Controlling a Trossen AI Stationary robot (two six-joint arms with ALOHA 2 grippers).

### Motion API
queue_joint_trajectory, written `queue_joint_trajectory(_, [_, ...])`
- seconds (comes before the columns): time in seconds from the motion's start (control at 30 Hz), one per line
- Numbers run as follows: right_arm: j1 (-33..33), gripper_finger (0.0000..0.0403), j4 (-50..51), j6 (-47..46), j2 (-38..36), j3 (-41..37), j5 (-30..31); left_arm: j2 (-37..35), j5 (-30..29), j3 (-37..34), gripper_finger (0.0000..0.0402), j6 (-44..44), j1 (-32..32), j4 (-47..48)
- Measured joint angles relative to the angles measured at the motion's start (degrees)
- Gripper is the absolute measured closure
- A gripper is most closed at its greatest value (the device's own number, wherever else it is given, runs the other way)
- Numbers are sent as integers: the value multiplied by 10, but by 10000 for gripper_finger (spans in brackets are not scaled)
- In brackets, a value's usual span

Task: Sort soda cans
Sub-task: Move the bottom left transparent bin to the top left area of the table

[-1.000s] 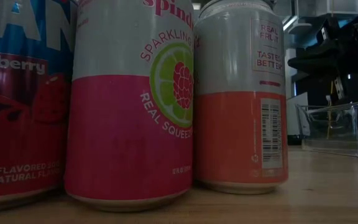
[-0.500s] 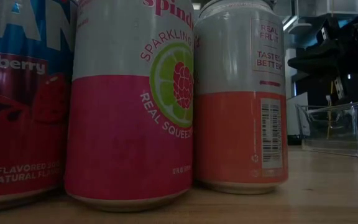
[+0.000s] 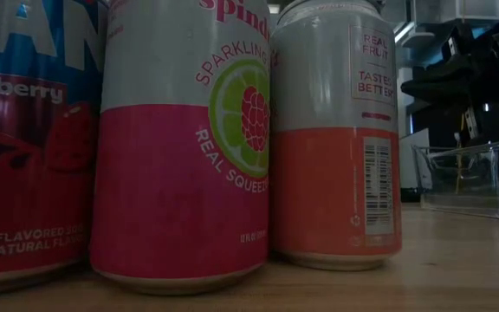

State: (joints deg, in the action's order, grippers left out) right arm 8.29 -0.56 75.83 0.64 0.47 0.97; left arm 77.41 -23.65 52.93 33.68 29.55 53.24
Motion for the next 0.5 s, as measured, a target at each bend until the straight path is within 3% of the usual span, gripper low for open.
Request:
queue_joint_trajectory(0.37, [0, 388, 0, 11, 0, 0, 1, 0, -19, 0, 389, 178, 121, -175])
queue_joint_trajectory(0.5, [0, 388, 0, 11, 0, 0, 1, 0, 19, 0, 389, 204, 176, -217])
